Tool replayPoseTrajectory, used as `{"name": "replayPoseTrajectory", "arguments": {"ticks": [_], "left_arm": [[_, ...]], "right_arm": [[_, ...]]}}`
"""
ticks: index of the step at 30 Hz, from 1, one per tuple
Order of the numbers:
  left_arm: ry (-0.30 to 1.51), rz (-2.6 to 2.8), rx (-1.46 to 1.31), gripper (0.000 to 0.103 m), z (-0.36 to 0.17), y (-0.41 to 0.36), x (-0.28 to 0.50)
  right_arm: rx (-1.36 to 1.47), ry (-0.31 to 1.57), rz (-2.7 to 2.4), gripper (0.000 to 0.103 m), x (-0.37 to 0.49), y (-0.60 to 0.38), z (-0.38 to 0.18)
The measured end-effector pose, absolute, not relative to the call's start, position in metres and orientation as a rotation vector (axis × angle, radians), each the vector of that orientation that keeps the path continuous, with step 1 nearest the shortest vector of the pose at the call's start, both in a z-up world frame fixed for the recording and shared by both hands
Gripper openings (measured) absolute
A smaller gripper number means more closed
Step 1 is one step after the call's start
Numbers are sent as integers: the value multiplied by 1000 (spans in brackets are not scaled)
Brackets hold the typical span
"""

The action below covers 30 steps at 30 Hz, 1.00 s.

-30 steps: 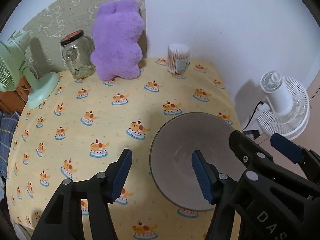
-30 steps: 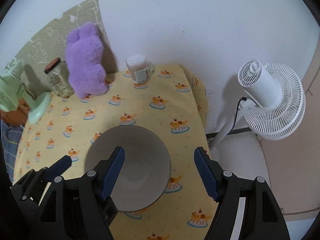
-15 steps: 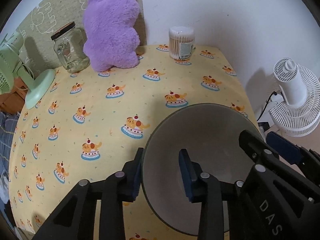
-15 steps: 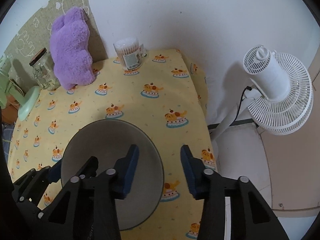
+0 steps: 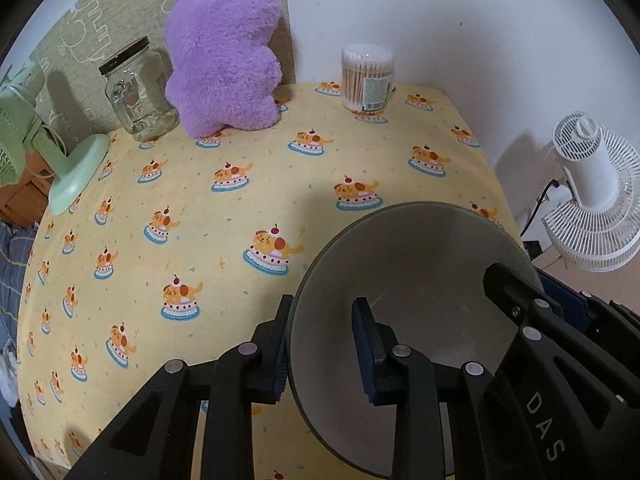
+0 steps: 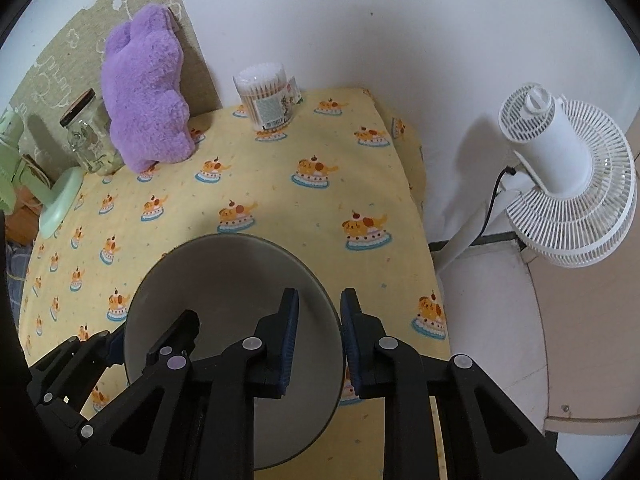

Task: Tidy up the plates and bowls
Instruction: 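Lift the bowl with both tools and carry it toward the plate stack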

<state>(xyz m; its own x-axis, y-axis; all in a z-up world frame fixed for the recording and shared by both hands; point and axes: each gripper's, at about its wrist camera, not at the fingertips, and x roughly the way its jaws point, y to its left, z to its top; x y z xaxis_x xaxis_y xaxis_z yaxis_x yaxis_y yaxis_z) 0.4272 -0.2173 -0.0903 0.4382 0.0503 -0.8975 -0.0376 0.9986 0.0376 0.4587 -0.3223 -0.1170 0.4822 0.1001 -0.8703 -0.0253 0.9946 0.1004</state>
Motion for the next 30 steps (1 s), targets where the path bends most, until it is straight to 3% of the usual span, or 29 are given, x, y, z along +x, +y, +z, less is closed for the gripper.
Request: {"name": "replayPoseTrajectory", "arguments": {"ticks": [30], "left_arm": [[1125,34,30,26,-72,-216,402]], "right_arm": [[141,1121,60,24,435,-323,-103]]}}
